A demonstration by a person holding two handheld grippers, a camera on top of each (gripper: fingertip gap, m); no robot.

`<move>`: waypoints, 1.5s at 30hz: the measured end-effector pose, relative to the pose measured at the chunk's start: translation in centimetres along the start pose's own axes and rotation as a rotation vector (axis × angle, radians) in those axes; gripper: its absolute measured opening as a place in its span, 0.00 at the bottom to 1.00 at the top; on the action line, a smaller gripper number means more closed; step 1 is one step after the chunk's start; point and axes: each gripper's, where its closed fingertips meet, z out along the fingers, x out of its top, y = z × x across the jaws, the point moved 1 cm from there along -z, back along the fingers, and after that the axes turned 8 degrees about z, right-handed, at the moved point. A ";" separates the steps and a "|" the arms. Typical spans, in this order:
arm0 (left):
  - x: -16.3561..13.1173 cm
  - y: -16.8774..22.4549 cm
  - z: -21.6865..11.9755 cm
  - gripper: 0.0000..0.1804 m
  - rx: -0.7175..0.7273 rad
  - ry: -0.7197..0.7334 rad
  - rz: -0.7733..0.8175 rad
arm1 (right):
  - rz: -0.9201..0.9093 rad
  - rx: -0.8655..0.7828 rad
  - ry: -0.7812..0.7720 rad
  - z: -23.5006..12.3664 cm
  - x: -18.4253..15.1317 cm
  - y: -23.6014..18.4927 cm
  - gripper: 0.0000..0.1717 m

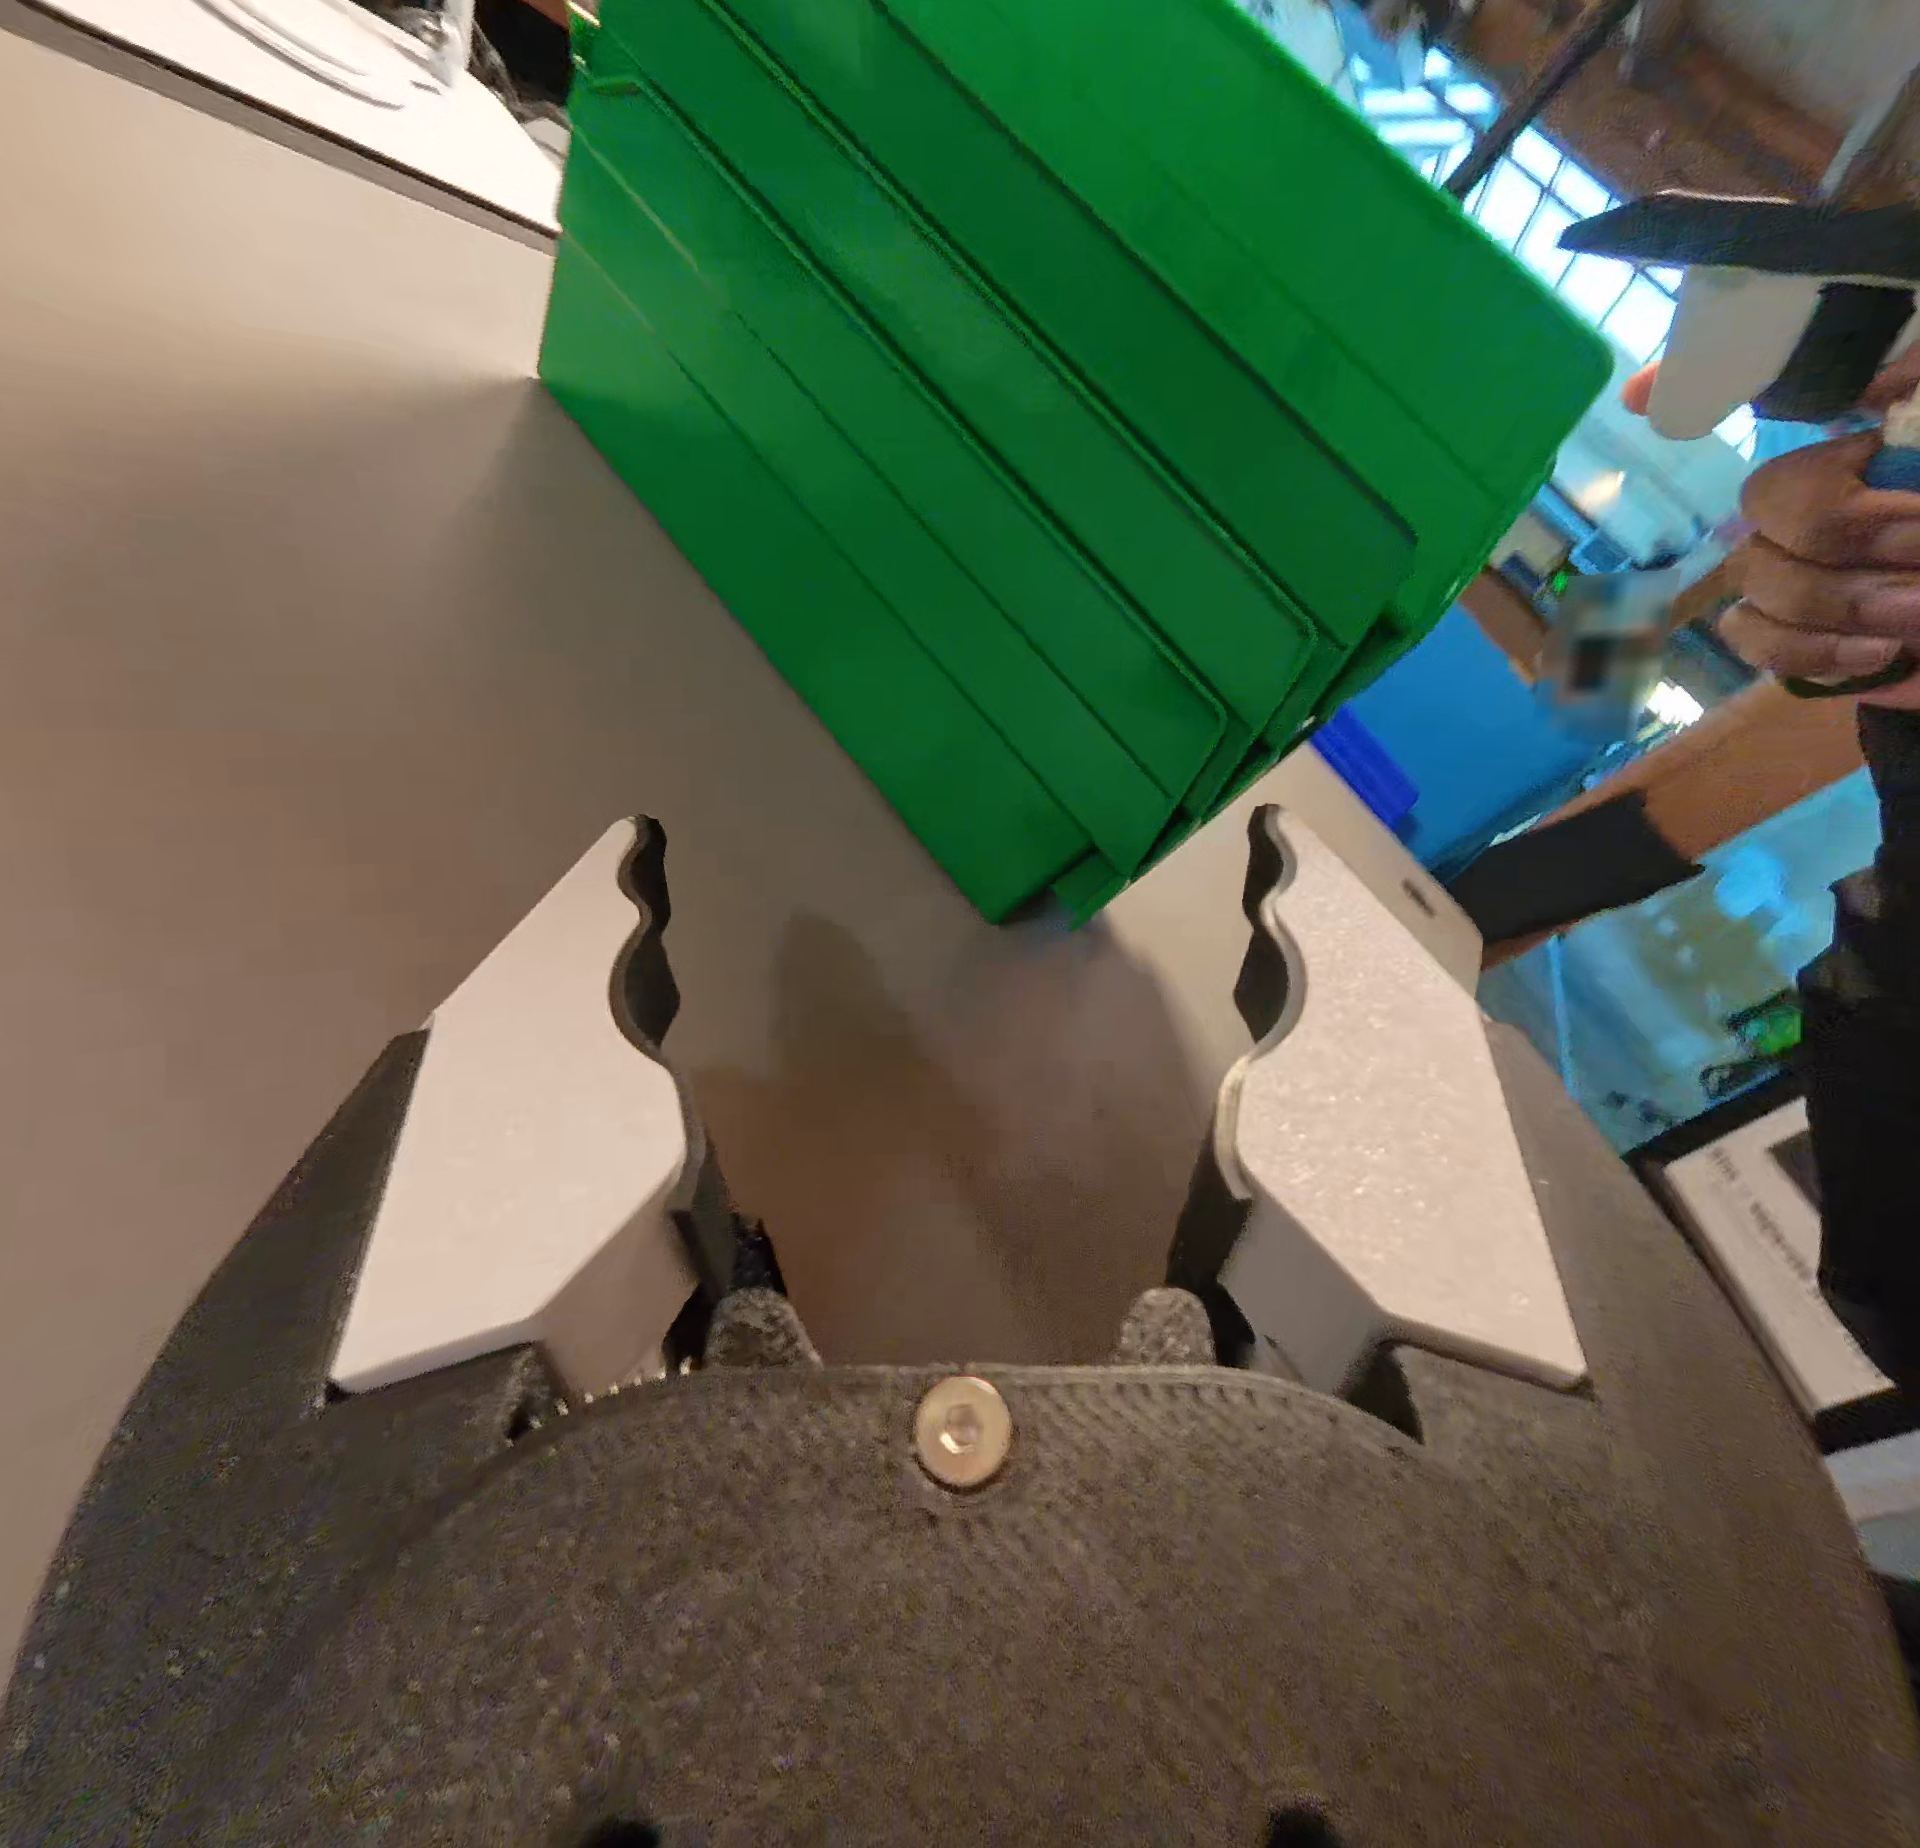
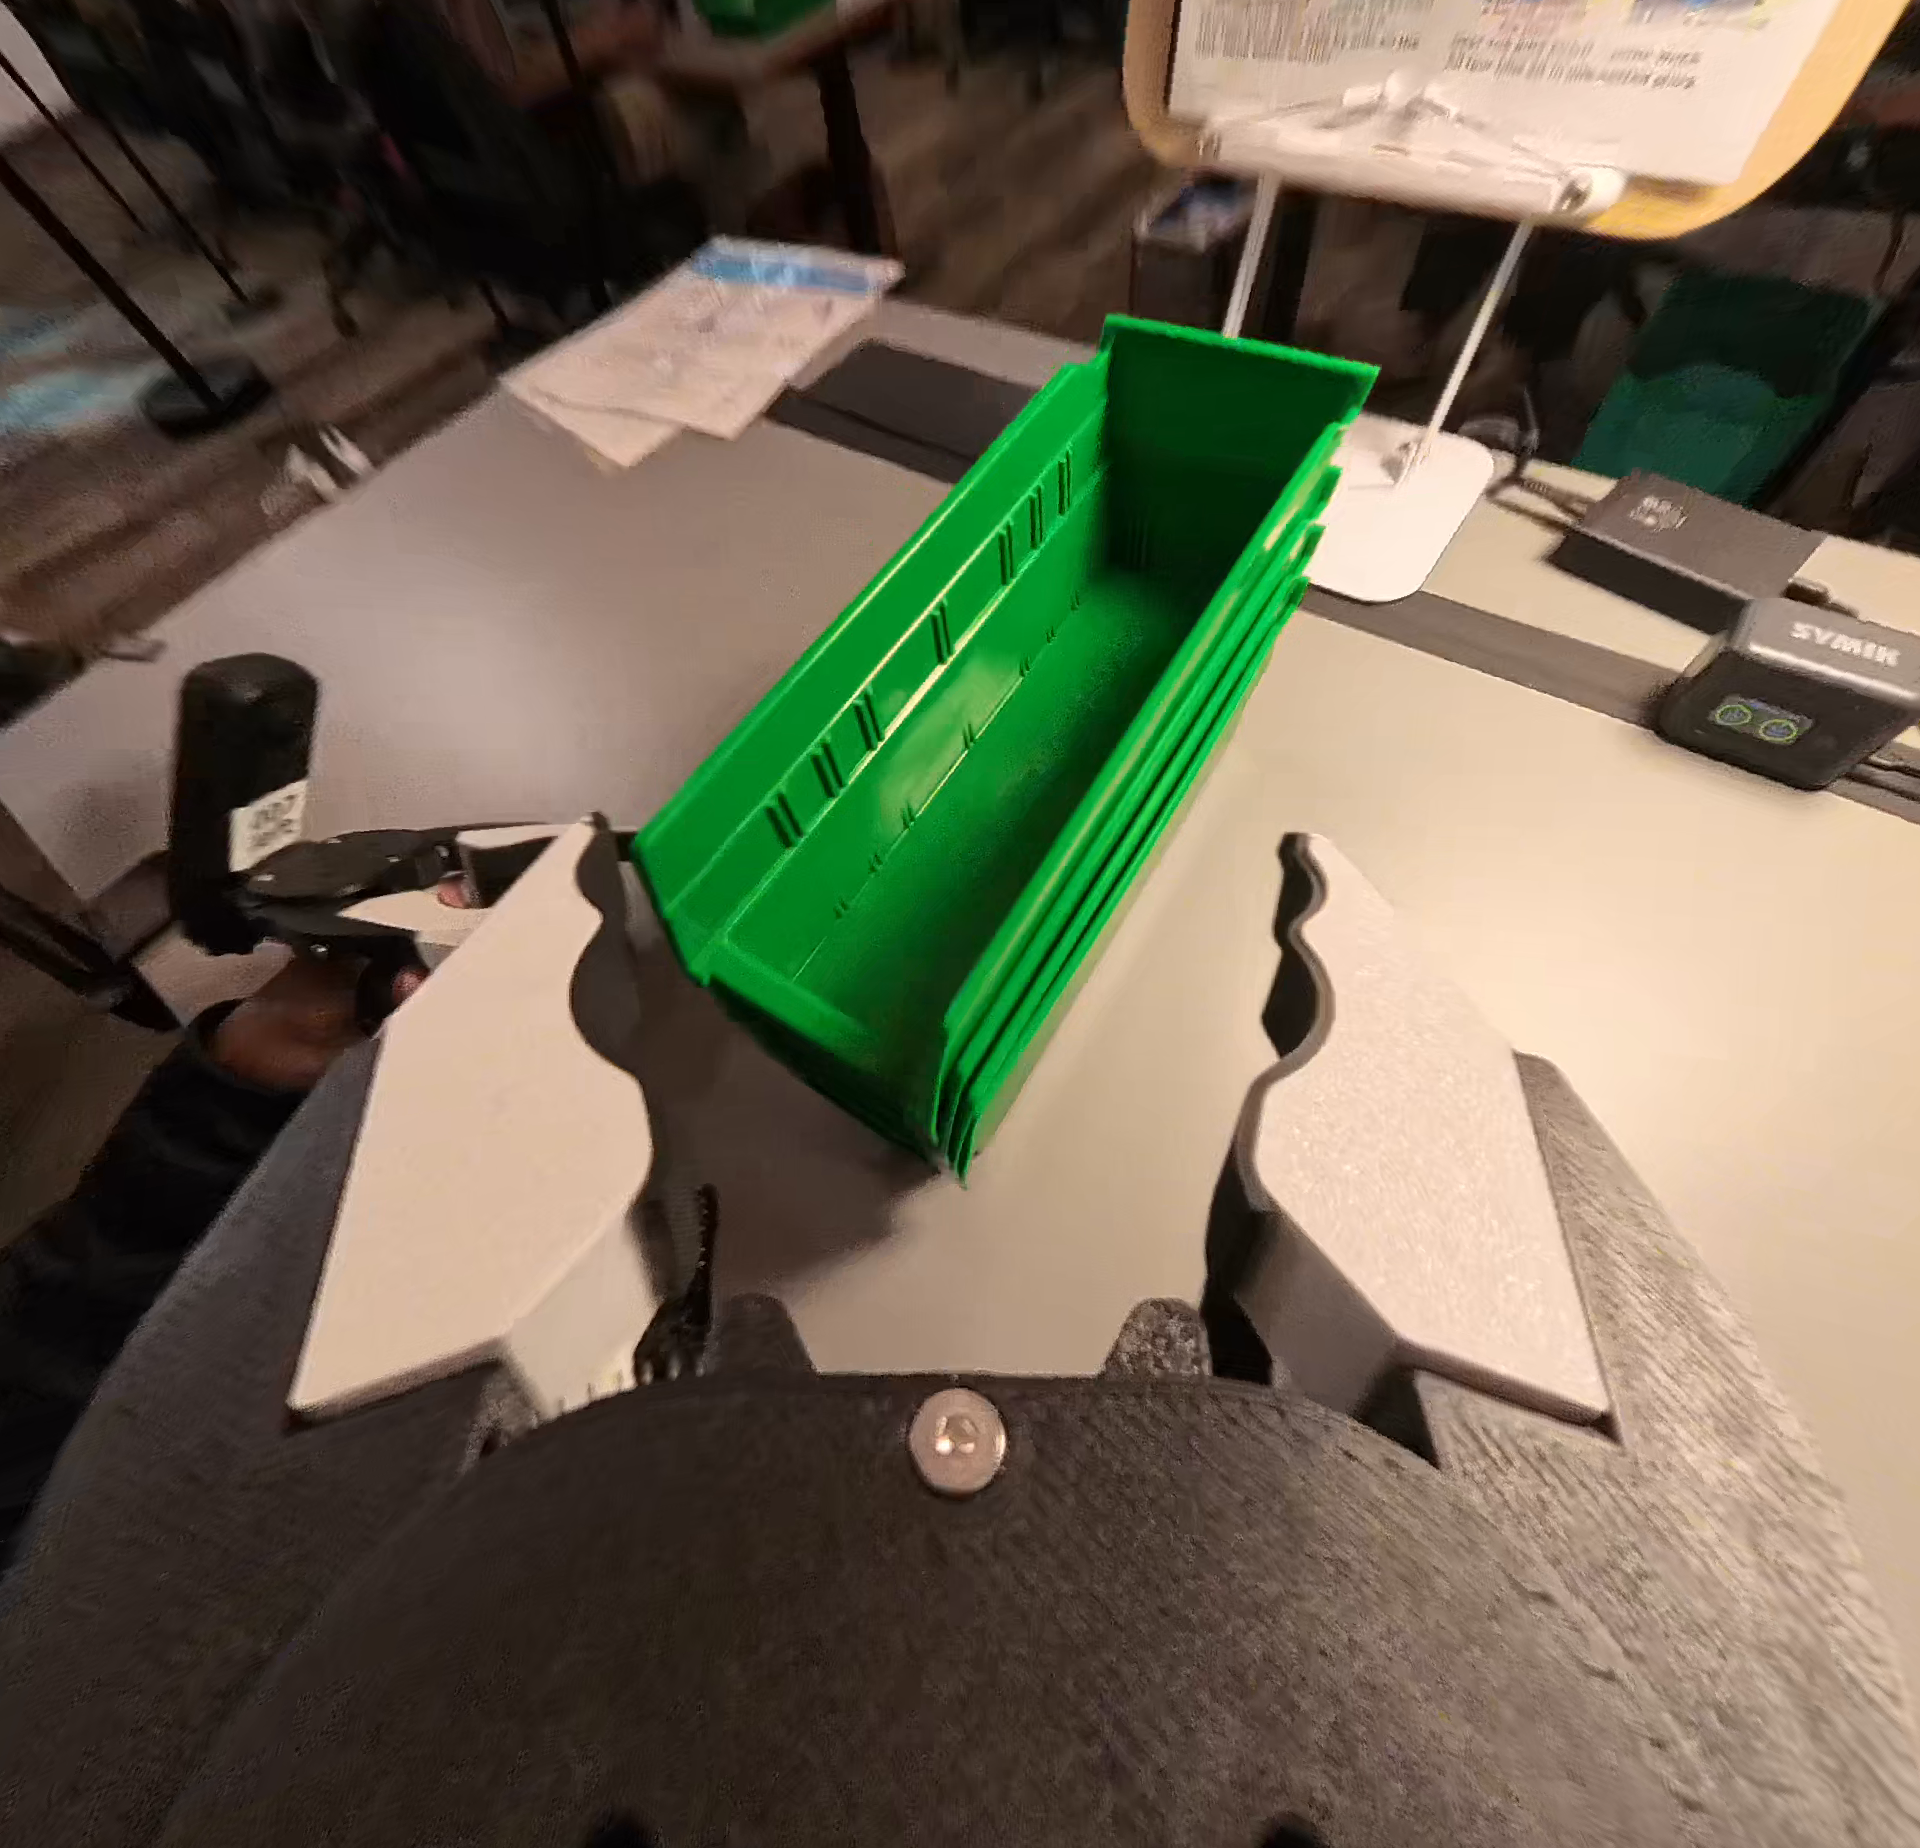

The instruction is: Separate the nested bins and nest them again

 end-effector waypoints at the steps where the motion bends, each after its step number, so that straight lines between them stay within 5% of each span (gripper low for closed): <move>1: 0.2 -0.1 -0.3 0.61 -0.001 0.021 -0.015 | -0.004 -0.022 -0.061 1.2 0.7 0.1 0.76; 8: 0.3 0.6 -0.9 0.61 -0.023 0.059 -0.020 | -0.027 -0.177 -0.451 8.3 1.2 1.0 0.85; 14: 0.7 1.3 -1.6 0.60 -0.058 0.105 -0.019 | -0.026 -0.245 -0.593 11.7 0.5 1.2 0.88; 27: 1.0 1.0 -2.3 0.60 -0.022 0.142 -0.010 | 0.019 -0.329 -0.665 13.1 -0.6 3.2 0.90; 37: 1.8 -4.1 -5.6 0.57 0.238 0.112 0.051 | 0.010 -0.330 -0.703 14.1 -1.5 2.7 0.85; 45: 1.9 -4.5 -5.9 0.56 0.199 0.126 -0.003 | 0.015 -0.359 -0.696 14.2 -1.5 2.9 0.81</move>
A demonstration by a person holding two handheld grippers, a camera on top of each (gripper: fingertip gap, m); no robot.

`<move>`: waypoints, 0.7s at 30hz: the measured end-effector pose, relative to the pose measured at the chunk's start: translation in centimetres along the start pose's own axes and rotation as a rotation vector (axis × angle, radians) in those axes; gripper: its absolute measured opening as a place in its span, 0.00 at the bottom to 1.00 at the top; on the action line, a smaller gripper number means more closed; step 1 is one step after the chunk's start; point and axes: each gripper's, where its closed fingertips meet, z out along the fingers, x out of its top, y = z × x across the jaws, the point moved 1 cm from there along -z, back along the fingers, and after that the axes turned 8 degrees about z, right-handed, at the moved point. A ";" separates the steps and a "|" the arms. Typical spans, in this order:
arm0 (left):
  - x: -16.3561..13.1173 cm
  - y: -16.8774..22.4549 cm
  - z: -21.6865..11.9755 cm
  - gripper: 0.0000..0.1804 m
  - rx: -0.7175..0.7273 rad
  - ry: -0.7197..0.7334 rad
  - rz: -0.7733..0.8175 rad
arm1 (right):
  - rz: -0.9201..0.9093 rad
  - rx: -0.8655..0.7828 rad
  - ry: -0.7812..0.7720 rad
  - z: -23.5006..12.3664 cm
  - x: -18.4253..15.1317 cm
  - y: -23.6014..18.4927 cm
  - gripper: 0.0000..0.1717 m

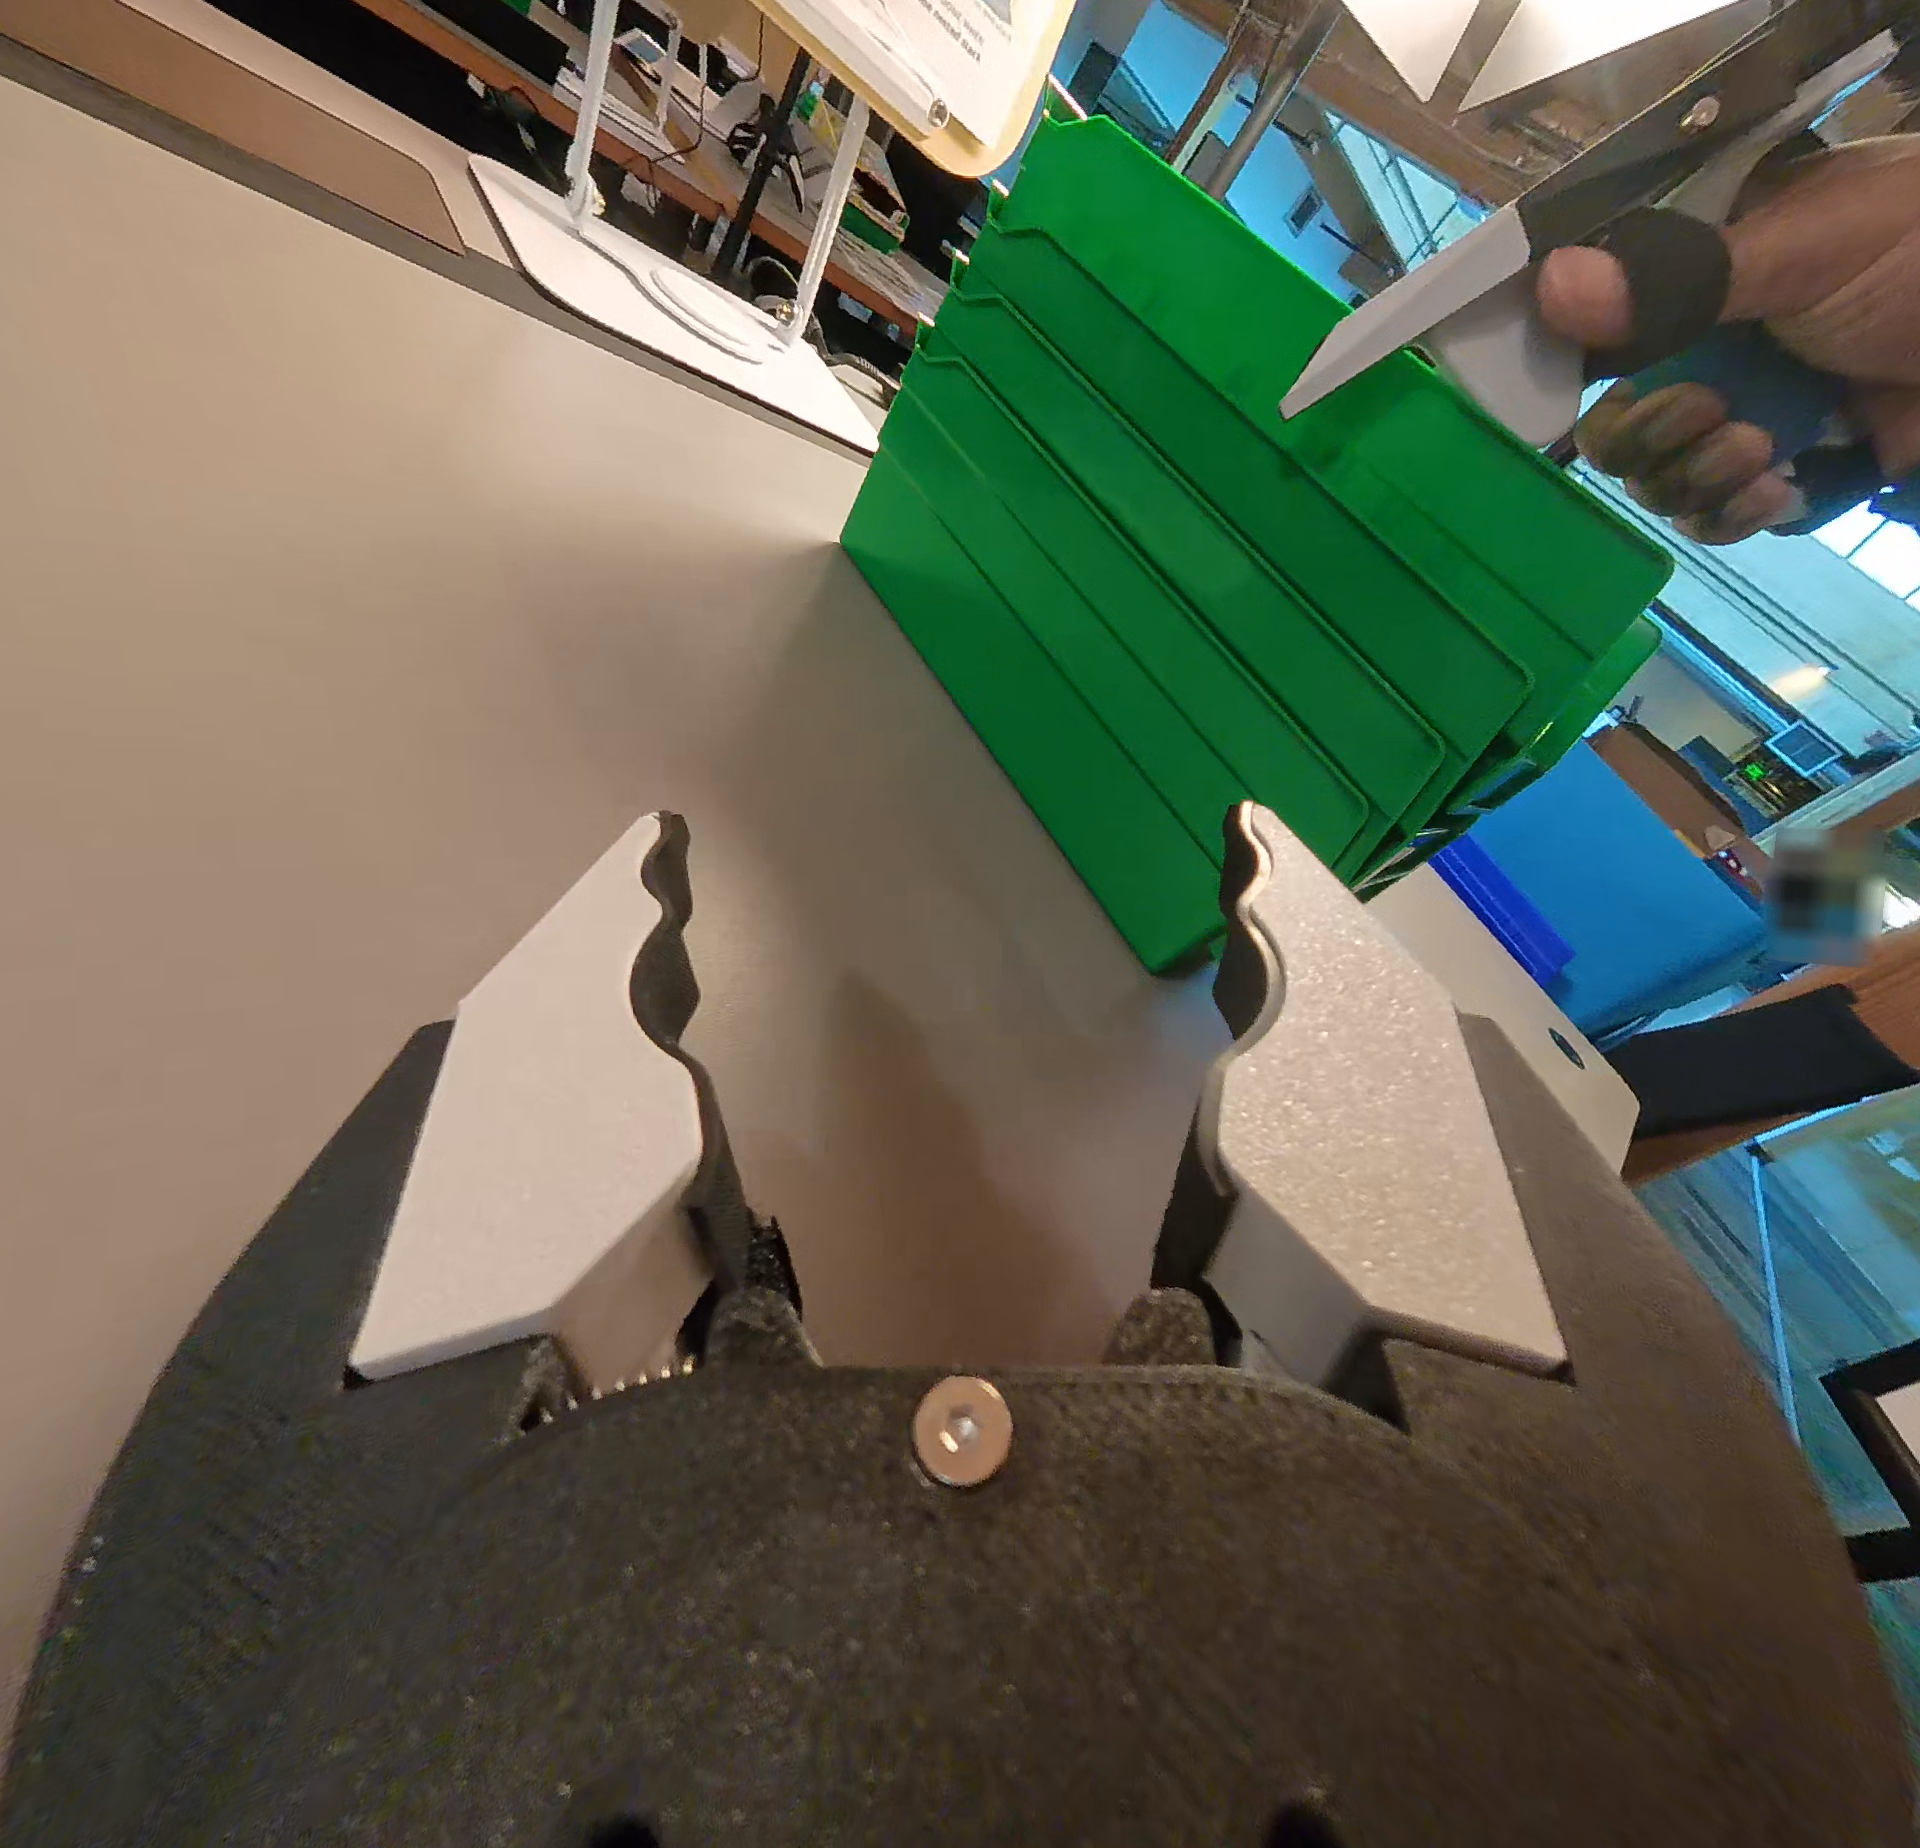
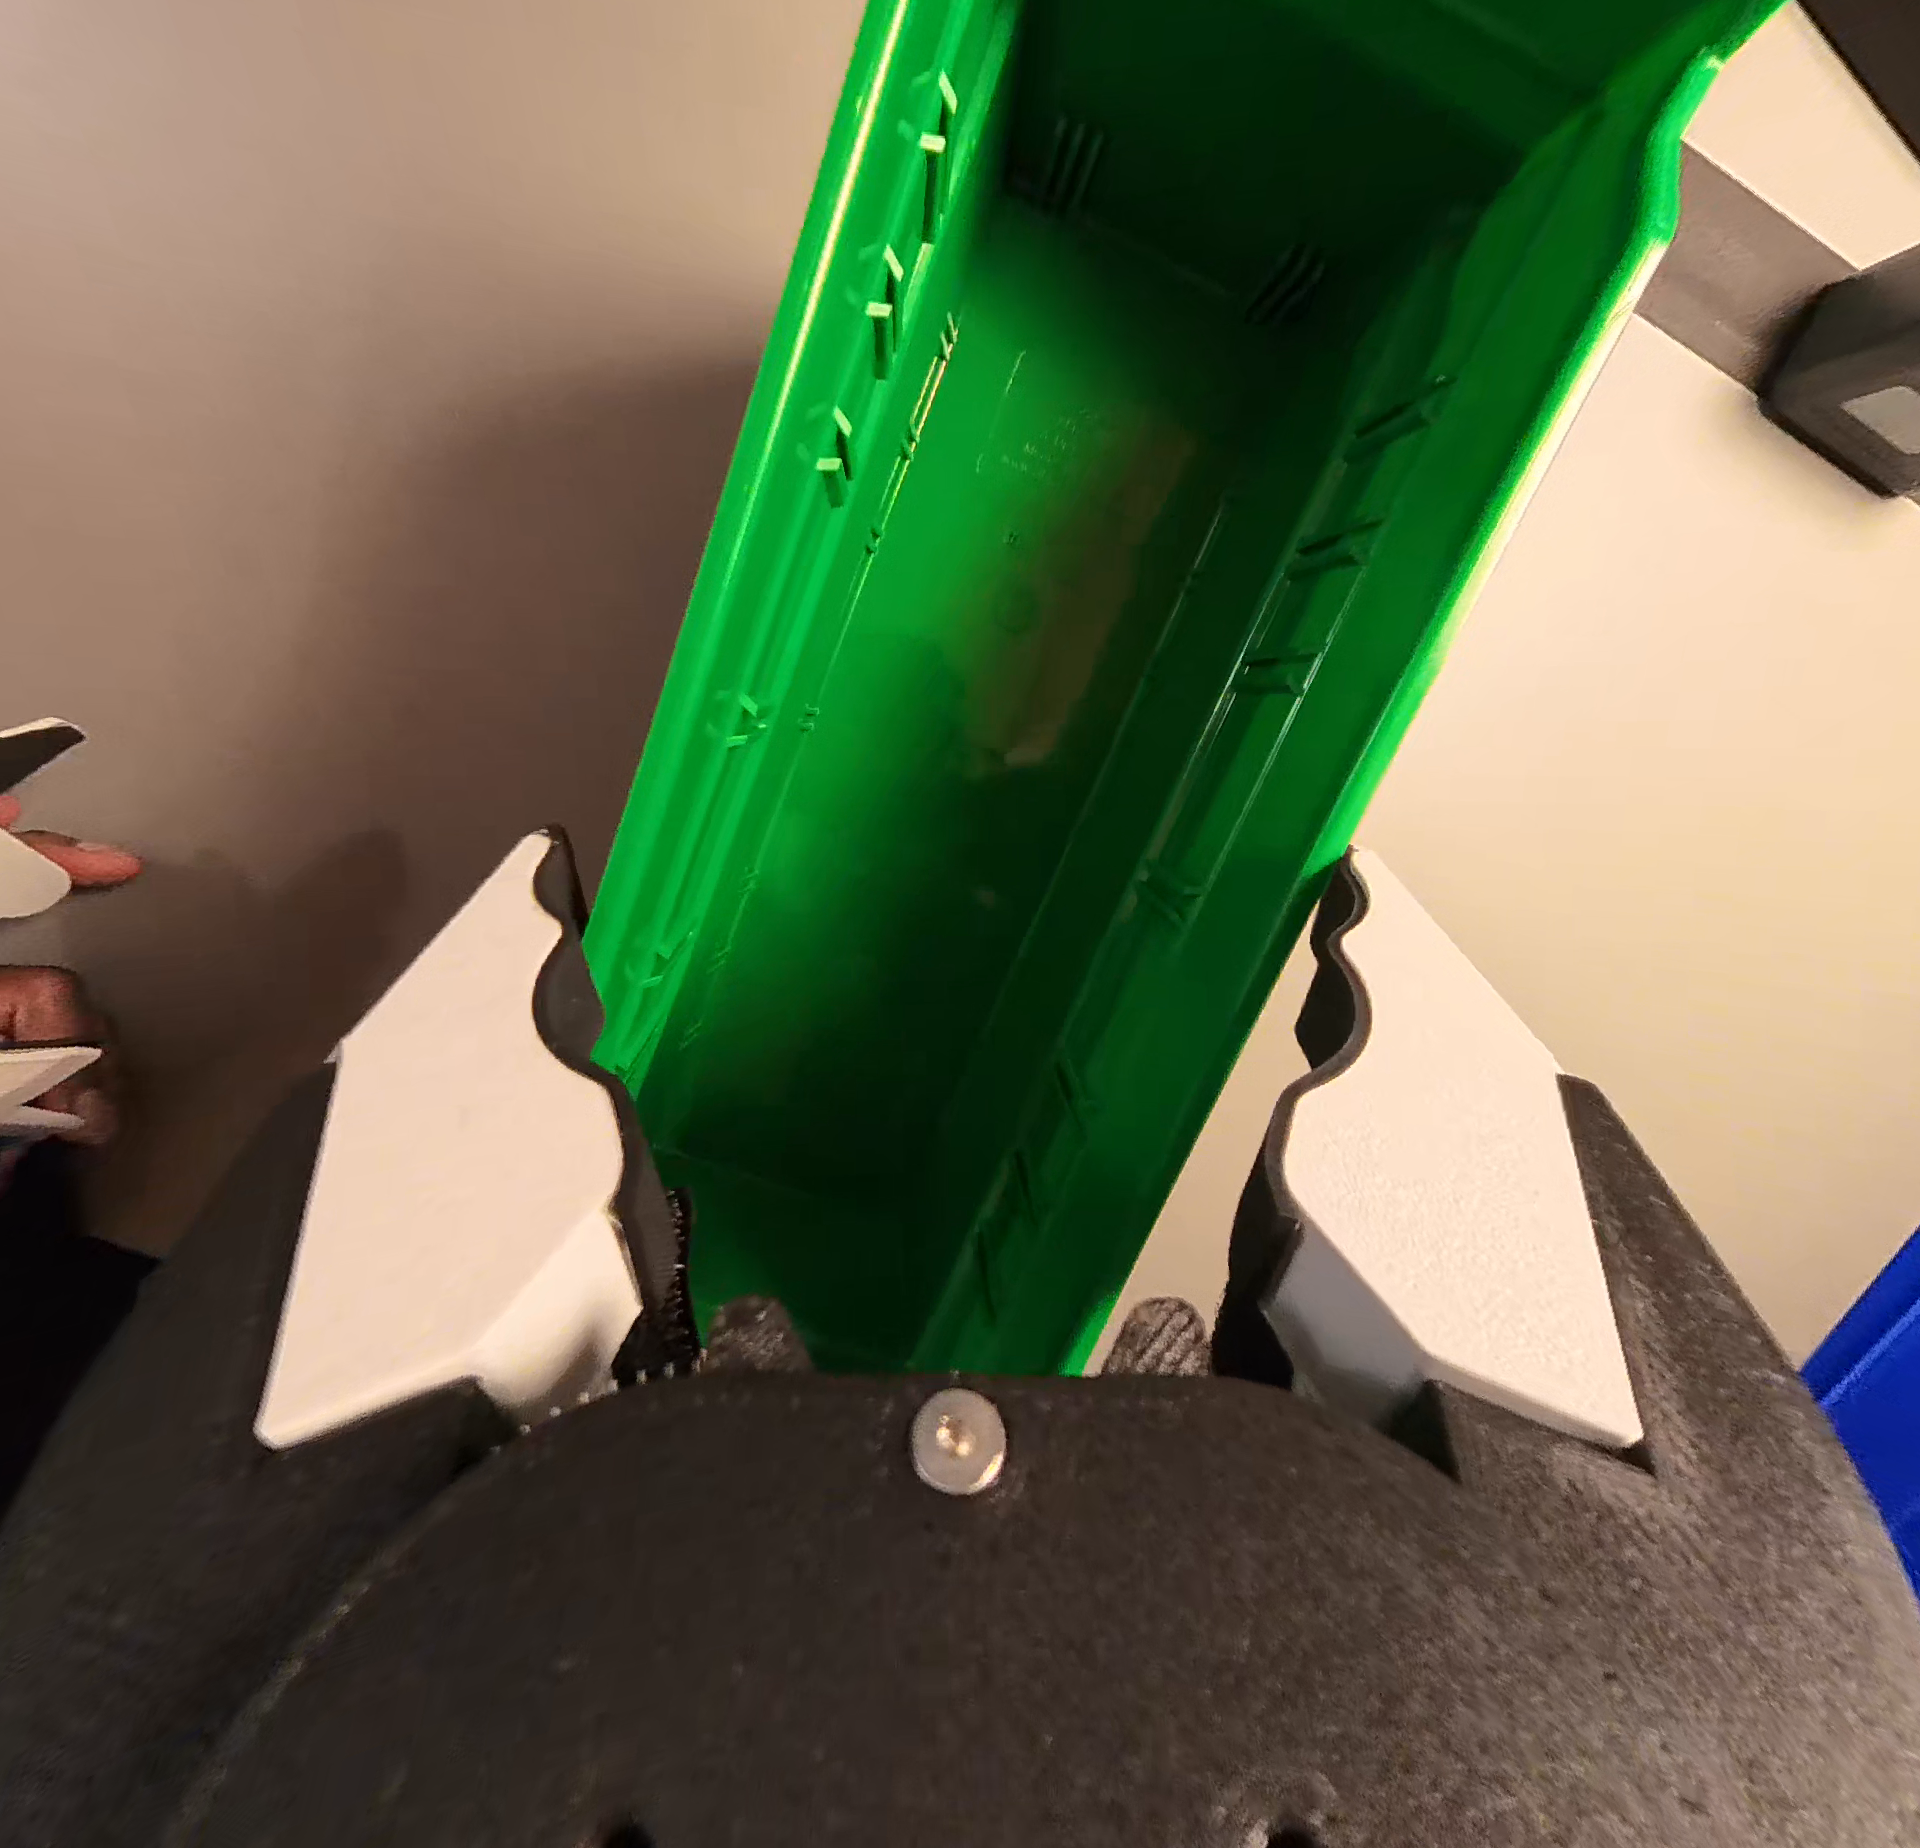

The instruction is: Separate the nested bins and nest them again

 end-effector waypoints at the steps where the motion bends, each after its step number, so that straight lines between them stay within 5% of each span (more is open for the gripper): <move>1: 0.0 0.0 0.0 0.56 -0.002 -0.002 0.000 | 0.001 0.000 0.001 0.0 0.0 0.0 0.81; 13: -0.1 0.2 0.1 0.56 -0.025 -0.006 -0.009 | 0.015 0.042 -0.009 0.2 -0.4 -0.1 0.84; 21: -0.3 0.3 0.3 0.56 -0.038 -0.021 -0.012 | 0.036 0.057 -0.005 -0.5 -0.4 -0.1 0.72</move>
